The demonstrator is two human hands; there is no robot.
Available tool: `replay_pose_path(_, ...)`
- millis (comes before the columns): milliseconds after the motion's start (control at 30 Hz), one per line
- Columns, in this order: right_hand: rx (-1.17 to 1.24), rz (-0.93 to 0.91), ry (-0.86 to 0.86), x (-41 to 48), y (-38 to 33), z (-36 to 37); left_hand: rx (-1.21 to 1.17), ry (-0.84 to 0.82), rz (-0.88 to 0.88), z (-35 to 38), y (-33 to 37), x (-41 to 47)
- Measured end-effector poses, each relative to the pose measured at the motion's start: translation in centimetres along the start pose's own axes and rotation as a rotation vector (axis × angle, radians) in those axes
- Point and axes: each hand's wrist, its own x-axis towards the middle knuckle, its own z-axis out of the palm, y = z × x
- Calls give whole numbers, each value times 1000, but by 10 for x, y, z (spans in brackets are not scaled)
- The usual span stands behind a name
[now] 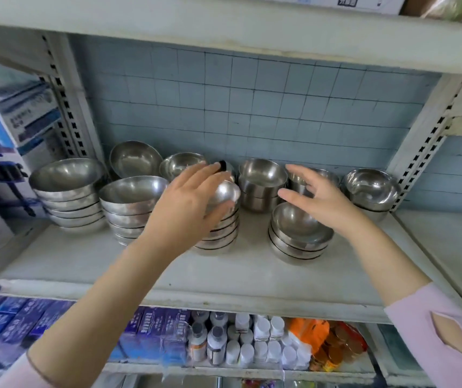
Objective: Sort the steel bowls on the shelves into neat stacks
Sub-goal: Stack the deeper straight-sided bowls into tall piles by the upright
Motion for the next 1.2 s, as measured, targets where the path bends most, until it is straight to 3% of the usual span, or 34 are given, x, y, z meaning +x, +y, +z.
replay_pose_path(167,-109,-49,-142,58,-22,8,77,-479,-309,2,-19,26)
replay_pose_path(367,-284,-34,-388,154,-24,22,69,-656,-439,6,-17,42)
replay_pose_path(533,-533,-19,-593,212,-27,45,77,-698,-475,7,-18,48)
replay_pose_path(700,-783,-56,-644,233,-29,68,85,-691,-496,7,-17,47)
replay_pose_path(900,-717,-15,-621,243,-28,77,81,-650,-492,10,-19,45)
replay_pose_path(1200,-587,20,-378,236,-25,82,68,-683,-478,9,-19,47)
